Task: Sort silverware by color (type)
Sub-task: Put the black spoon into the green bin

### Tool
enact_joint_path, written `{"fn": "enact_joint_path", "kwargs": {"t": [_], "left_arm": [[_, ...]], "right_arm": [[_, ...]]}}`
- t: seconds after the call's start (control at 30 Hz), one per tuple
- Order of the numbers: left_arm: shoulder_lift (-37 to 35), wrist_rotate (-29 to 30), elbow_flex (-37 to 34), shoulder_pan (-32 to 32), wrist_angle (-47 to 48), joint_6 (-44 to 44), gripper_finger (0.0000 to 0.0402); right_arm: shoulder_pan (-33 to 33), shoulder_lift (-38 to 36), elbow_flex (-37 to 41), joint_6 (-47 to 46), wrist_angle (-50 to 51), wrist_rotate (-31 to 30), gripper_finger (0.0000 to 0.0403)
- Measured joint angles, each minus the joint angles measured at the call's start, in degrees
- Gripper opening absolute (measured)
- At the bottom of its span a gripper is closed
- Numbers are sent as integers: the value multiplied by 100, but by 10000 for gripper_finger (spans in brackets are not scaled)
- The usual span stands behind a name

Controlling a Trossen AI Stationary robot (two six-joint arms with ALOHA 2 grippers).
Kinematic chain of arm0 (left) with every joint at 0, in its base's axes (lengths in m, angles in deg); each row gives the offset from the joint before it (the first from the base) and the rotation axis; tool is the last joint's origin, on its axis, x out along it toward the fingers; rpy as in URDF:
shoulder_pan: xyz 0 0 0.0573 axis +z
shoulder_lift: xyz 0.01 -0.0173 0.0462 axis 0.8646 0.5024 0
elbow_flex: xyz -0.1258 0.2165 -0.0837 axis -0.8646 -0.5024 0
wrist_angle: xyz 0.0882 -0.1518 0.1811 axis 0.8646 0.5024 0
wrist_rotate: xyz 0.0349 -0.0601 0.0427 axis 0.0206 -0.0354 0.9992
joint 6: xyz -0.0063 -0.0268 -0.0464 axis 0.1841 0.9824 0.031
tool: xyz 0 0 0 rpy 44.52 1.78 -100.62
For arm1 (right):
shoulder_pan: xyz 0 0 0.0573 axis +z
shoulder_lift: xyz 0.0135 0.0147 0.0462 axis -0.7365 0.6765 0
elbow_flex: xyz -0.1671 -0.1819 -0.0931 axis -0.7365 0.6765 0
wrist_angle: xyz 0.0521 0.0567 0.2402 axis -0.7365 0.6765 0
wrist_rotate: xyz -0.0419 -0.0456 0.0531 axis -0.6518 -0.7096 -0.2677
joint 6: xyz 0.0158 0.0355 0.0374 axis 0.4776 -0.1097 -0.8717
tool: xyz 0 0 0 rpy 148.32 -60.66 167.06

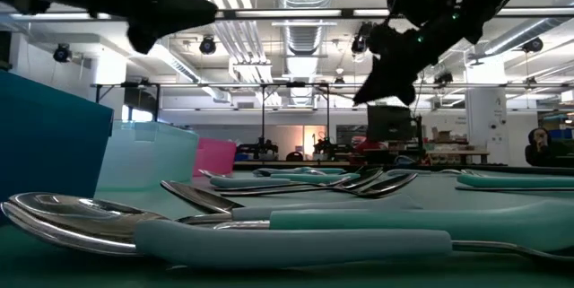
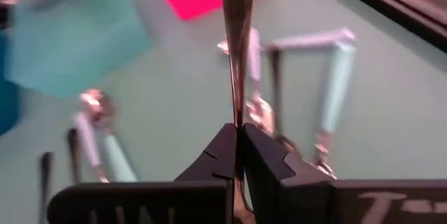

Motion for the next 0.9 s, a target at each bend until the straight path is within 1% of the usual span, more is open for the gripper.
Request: {"fn": "enact_joint_path", "kwargs": {"t": [0.17, 0.23, 0.37, 0.5, 0.6, 0.67, 0.77, 0.9], "left_arm": [[875, 193, 671, 551, -42, 20, 103], [1222, 117, 867, 790, -76, 48, 111], [1844, -567, 1259, 1225, -224, 131, 120], [2403, -1214, 1591, 1532, -598, 145, 122], [2690, -1321, 1714, 1666, -891, 140, 122], [2863, -1329, 1746, 1727, -1273, 138, 122], [3088, -1323, 1705, 1817, -2159, 111, 122], [3342, -1316, 1661, 1912, -3028, 95, 122]], "right_arm": [[318, -2, 0, 333, -426, -1, 9], [434, -2, 0, 460, -626, -7, 9], [579, -2, 0, 764, -920, -3, 9], [637, -4, -2, 1209, -1150, -78, 9], [651, -4, -4, 1540, -1302, -241, 9], [653, -4, -4, 1874, -1389, -374, 9], [687, -4, -4, 2365, -1564, -508, 9], [724, -2, -4, 2760, -1671, -514, 9]]}}
